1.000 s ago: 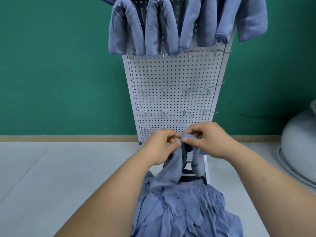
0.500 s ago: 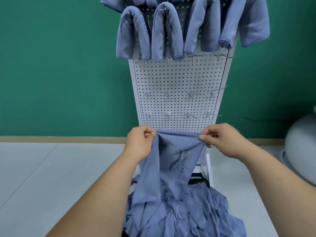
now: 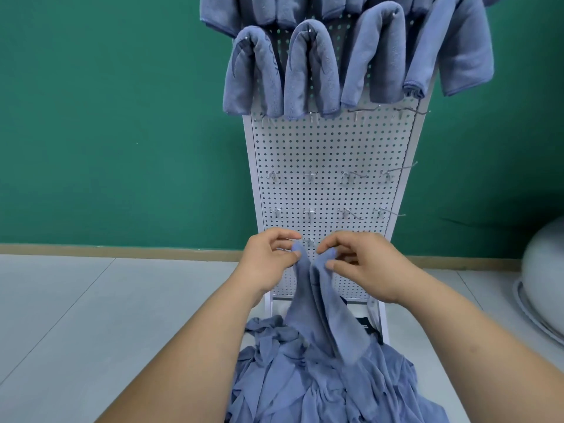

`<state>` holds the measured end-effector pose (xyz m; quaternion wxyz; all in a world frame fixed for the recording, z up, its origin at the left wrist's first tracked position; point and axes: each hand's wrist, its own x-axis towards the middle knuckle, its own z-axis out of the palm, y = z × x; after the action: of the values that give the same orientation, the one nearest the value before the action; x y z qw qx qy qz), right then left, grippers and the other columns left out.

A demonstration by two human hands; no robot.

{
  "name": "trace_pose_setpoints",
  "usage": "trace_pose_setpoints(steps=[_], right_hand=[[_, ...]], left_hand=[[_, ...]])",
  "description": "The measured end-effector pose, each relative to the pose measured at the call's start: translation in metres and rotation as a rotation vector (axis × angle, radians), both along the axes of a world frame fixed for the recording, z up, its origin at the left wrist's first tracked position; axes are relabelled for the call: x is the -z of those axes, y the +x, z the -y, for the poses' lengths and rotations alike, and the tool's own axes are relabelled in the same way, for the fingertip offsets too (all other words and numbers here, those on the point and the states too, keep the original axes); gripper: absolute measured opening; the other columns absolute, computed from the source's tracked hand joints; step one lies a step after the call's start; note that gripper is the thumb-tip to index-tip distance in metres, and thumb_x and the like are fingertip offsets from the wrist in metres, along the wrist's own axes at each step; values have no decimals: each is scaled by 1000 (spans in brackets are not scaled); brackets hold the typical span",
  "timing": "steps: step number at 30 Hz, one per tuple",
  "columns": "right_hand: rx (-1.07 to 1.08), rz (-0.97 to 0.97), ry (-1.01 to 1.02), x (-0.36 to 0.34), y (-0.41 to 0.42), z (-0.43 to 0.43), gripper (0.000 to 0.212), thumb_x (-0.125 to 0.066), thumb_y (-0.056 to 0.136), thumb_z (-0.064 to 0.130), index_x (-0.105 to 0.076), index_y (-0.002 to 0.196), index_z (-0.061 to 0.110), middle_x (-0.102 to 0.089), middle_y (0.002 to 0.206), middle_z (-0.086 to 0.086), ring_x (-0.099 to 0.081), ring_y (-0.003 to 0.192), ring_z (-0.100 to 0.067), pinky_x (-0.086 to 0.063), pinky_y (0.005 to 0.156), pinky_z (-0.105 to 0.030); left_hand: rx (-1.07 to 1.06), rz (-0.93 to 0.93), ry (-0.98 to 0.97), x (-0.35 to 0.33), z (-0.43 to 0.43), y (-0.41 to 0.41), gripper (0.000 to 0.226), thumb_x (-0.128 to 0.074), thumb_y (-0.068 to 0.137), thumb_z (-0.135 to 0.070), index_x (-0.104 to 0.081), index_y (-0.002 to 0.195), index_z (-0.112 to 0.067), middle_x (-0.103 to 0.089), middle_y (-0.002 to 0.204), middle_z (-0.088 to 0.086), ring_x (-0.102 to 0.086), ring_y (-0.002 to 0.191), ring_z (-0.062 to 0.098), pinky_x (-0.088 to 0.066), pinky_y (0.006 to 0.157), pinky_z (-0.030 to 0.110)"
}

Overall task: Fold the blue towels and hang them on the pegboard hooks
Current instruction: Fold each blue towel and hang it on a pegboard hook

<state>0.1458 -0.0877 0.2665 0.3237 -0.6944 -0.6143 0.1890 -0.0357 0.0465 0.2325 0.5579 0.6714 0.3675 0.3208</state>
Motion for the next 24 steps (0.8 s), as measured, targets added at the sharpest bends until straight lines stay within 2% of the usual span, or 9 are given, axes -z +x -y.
trace_pose_setpoints(steps=[2, 4, 7, 10, 13, 15, 18, 20, 24], right_hand=[[47, 60, 52, 1, -2, -3, 11, -72, 98, 30, -73, 99, 42, -74, 89, 16, -69, 85, -1, -58, 86, -32], [64, 59, 64, 0, -1, -5, 12, -72, 98, 31, -73, 97, 43, -74, 87, 14, -69, 82, -4, -59, 83, -35], [-9, -20, 1, -1, -1, -4, 30, -67, 95, 16, -71, 107, 43, -76, 94, 10, -73, 90, -11, -59, 91, -42], [7, -4, -6, -1, -1, -4, 42, -55, 97, 1, -70, 109, 38, -78, 97, 18, -73, 92, -2, -58, 92, -35], [67, 70, 38, 4, 0, -5, 30, -63, 98, 13, -71, 106, 41, -74, 92, 19, -69, 82, 0, -55, 81, -27], [80, 81, 53, 8, 2, -6, 18, -70, 97, 23, -73, 101, 41, -73, 87, 18, -69, 79, -2, -56, 78, -29], [102, 65, 86, 8, 4, -6, 6, -77, 94, 34, -74, 89, 36, -73, 79, 15, -68, 76, -3, -58, 78, -33], [125, 88, 117, 8, 6, -7, 13, -78, 91, 40, -73, 83, 32, -71, 78, 10, -64, 75, -5, -54, 74, -30], [171, 77, 120, 11, 12, -6, 24, -79, 89, 42, -68, 73, 28, -71, 76, 10, -64, 74, -4, -53, 74, -27]], left_hand=[[41, 15, -15, -2, 4, 0, 29, -76, 91, 0, -77, 109, -23, -76, 95, 1, -67, 76, 12, -58, 83, 32], [62, 31, -22, -2, 6, 2, 28, -77, 92, -1, -76, 110, -22, -77, 101, 10, -69, 80, 14, -58, 84, 26], [79, 90, -42, -4, 7, 6, 26, -79, 91, -4, -76, 111, -20, -76, 106, 17, -69, 82, 17, -60, 90, 30], [84, 118, -54, -3, 9, 9, 25, -80, 90, -4, -75, 111, -15, -78, 98, 10, -69, 82, 15, -60, 87, 27], [83, 123, -43, -3, 10, 12, 25, -80, 90, -2, -74, 111, -12, -79, 93, 8, -70, 80, 12, -57, 77, 19], [85, 111, -29, -4, 11, 14, 24, -81, 90, -4, -73, 111, -11, -80, 91, 5, -71, 79, 10, -54, 74, 16], [108, 107, -21, -5, 13, 17, 22, -80, 91, -5, -73, 112, -11, -81, 96, 7, -74, 87, 16, -56, 79, 17], [132, 110, -12, -7, 16, 19, 20, -78, 93, -4, -73, 111, -10, -81, 98, 7, -77, 95, 20, -57, 86, 20], [171, 102, -14, -9, 22, 24, 15, -72, 97, -6, -76, 108, -15, -81, 97, 3, -76, 95, 16, -57, 91, 25]])
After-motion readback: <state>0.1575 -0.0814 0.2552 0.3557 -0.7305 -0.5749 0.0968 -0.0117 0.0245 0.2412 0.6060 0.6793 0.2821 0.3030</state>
